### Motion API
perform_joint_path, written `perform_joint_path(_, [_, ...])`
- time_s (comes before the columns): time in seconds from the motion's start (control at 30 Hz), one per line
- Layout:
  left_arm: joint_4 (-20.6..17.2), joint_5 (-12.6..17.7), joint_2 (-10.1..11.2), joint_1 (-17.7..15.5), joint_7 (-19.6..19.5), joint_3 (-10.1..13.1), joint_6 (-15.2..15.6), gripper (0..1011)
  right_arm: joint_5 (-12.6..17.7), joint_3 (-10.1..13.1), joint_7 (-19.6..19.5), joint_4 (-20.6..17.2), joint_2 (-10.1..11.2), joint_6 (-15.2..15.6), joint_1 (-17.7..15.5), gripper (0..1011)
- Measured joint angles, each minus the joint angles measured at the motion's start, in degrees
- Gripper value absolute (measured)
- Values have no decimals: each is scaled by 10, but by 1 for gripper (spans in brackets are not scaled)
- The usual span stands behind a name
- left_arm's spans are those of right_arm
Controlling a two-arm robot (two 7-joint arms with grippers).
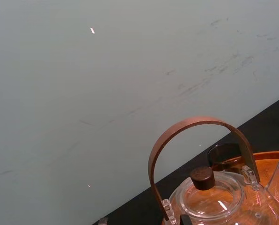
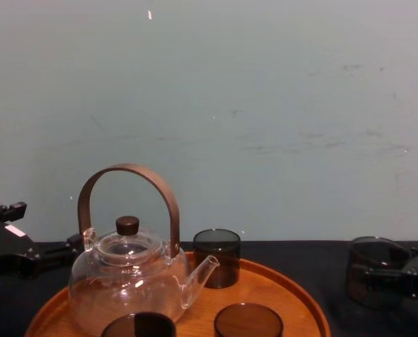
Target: Pick up the glass from the table and place it on the tray.
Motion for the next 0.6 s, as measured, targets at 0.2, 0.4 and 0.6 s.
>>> perform_joint_path(0.2, [0,0,0,0,0,0,0,1001,-2,-15,5,-14,-1,5,7,902])
perform_joint_path(0.4, [0,0,0,0,0,0,0,1001,-14,-42,14,-7,-13,3,28,902])
perform_joint_path(0.6, [0,0,0,0,0,0,0,1001,-23,-60,20,10,-24,-4,45,902])
